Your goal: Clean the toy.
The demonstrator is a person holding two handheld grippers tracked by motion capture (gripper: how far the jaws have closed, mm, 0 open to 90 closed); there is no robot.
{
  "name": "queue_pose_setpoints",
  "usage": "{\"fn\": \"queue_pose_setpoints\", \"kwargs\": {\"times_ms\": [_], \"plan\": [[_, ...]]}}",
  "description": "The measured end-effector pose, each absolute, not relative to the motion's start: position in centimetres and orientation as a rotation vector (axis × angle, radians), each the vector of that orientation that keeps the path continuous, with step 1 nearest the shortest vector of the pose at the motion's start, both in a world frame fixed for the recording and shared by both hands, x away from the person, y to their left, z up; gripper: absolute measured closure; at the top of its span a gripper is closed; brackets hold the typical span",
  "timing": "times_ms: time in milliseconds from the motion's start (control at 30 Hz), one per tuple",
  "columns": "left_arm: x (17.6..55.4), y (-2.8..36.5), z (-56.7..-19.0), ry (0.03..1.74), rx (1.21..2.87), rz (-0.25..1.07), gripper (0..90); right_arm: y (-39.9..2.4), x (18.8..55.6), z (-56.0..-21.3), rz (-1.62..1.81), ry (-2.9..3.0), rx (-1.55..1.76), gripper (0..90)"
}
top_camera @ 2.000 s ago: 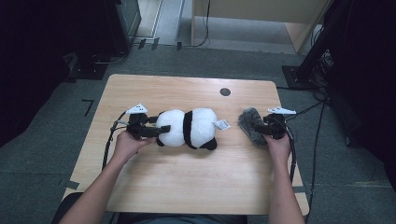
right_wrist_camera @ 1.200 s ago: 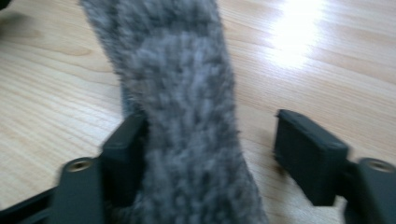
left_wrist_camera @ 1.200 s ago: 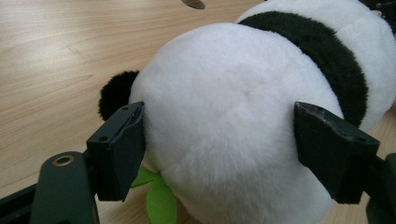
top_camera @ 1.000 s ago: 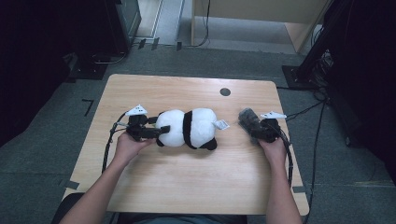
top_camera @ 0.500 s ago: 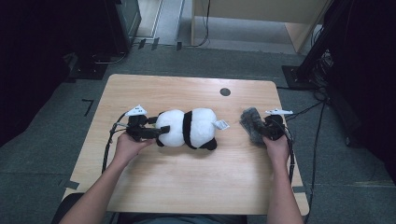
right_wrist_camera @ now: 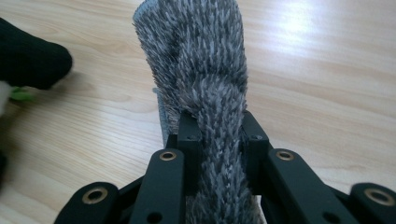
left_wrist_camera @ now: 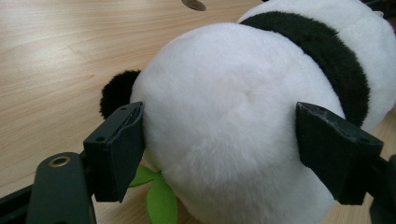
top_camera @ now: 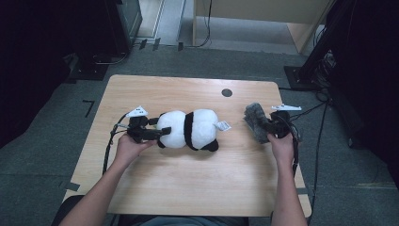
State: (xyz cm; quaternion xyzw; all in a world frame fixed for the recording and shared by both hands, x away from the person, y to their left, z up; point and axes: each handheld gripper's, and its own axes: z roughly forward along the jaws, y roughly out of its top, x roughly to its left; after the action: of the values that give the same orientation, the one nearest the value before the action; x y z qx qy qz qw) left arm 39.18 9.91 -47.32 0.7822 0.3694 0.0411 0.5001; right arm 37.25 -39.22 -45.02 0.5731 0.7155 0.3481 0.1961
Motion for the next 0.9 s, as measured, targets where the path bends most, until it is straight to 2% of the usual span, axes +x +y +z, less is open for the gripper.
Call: {"fn": "queue_pose_setpoints", "kwargs": {"times_ms": [300, 667, 900], "plan": [[39.1, 10.0, -47.4, 0.897, 1.882, 0.086, 18.3, -36.9, 37.4, -42.1, 1.042, 2.042, 1.511, 75.6], [38.8, 10.2, -46.8, 0.891, 1.905, 0.071, 18.3, -32.1, 38.0, -39.0, 1.045, 2.115, 1.359, 75.3], [38.3, 10.4, -46.6, 0.874, 1.923, 0.089, 21.3, -29.2, 39.2, -37.1, 1.041, 2.166, 1.251, 75.3]]}}
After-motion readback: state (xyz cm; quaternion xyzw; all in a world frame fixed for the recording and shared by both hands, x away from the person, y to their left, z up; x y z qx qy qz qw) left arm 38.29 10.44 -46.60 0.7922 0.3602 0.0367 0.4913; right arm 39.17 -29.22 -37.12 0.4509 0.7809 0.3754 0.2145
